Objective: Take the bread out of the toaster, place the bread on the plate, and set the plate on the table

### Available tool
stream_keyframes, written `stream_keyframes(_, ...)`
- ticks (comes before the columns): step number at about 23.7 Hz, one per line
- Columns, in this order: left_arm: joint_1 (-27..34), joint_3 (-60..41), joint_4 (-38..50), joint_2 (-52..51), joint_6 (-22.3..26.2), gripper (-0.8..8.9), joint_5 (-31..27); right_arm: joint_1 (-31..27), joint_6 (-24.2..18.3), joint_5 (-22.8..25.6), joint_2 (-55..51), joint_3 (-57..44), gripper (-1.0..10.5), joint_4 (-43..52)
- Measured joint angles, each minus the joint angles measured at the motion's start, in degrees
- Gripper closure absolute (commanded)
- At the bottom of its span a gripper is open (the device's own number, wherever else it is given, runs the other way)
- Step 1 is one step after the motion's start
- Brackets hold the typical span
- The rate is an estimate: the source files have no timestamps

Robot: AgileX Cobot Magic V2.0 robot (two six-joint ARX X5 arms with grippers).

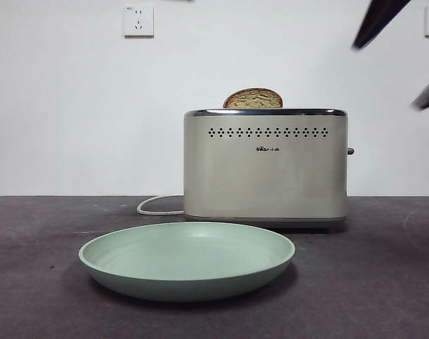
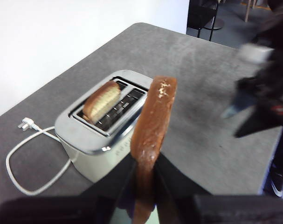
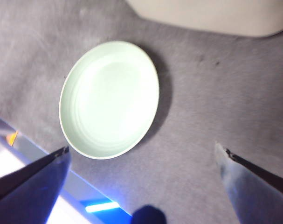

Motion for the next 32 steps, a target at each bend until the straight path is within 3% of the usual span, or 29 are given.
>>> stream_keyframes(3,0.0,0.0,-4.7,-3.67,0.0,8.18,-1.53,3.28,0.79,0.0,5.03,0.0,4.8,3.72)
stream_keyframes(9,0.0,-2.27,-7.54,-10.4,0.0,8.18,-2.32,9.86,3.39,4.35,15.61,0.0,4.8,12.11)
stream_keyframes(14,0.0,-16.81,-6.1,-22.01,-1.07,8.18,-2.73,12.59,4.66,6.16,26.75,0.0,4.8,16.72)
stream_keyframes(16,0.0,-23.45,-4.76,-26.34,-2.23,8.19,-2.73,13.35,5.14,6.25,29.66,0.0,5.7,18.34)
stream_keyframes(20,0.0,-34.8,-2.97,-33.46,-5.07,8.19,-2.73,15.23,5.79,6.23,33.7,0.0,5.9,21.77)
stream_keyframes(25,0.0,-40.24,-2.86,-36.96,-7.13,8.19,-2.54,16.83,6.4,6.36,36.11,0.33,9.5,24.63)
stream_keyframes(32,0.0,-40.35,-1.51,-37.03,-9.09,8.2,-1.9,17.38,8.79,6.25,35.85,0.74,9.6,25.64)
